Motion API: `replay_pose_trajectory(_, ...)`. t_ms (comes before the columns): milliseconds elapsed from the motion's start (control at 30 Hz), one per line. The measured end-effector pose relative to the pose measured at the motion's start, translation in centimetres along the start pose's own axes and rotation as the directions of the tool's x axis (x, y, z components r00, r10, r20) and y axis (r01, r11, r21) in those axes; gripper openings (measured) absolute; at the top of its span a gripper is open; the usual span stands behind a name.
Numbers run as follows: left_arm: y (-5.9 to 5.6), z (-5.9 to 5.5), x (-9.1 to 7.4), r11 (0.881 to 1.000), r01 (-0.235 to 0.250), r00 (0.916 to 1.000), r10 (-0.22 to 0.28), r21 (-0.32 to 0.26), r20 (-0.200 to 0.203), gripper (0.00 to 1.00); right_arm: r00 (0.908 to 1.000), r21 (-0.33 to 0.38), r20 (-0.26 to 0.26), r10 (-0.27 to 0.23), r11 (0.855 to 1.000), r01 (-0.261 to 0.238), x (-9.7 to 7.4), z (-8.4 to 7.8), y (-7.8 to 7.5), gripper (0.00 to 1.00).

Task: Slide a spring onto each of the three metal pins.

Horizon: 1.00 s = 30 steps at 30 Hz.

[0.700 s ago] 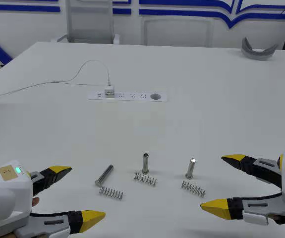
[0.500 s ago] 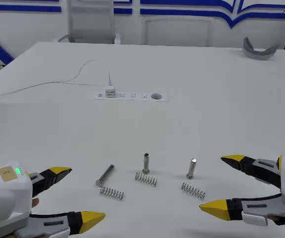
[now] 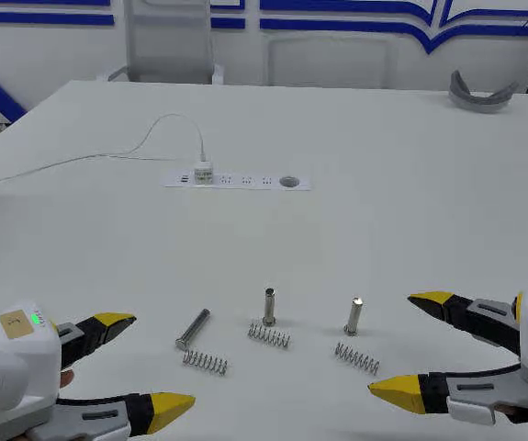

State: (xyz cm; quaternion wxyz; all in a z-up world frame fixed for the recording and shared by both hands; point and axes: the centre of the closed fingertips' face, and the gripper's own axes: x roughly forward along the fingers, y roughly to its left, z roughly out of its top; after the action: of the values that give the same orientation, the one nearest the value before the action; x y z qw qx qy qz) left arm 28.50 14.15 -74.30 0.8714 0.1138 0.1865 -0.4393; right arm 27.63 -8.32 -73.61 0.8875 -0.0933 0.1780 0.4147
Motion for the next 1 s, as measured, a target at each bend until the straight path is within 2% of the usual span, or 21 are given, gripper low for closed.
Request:
replay_pose_trajectory(267,0.3,0.0,0.1,1.000,-0.007,1.0000,0.007,0.000,-0.003,0.72,1.0000,0.002,0.006,0.001,1.000,-0.001,0.0,0.2,0.3,0.81)
replay_pose_trajectory(600,1.2,0.2,0.4,1.000,-0.030,0.9995,0.030,-0.008,0.000,0.67,1.0000,0.000,0.008,-0.005,1.000,0.005,-0.1,0.4,0.4,0.81)
replay_pose_trajectory(1000,2.2,1.3,1.5,0.999,-0.034,0.9992,0.035,0.014,-0.018,0.61,1.0000,0.002,0.003,-0.009,1.000,0.009,-0.1,0.2,0.7,0.81)
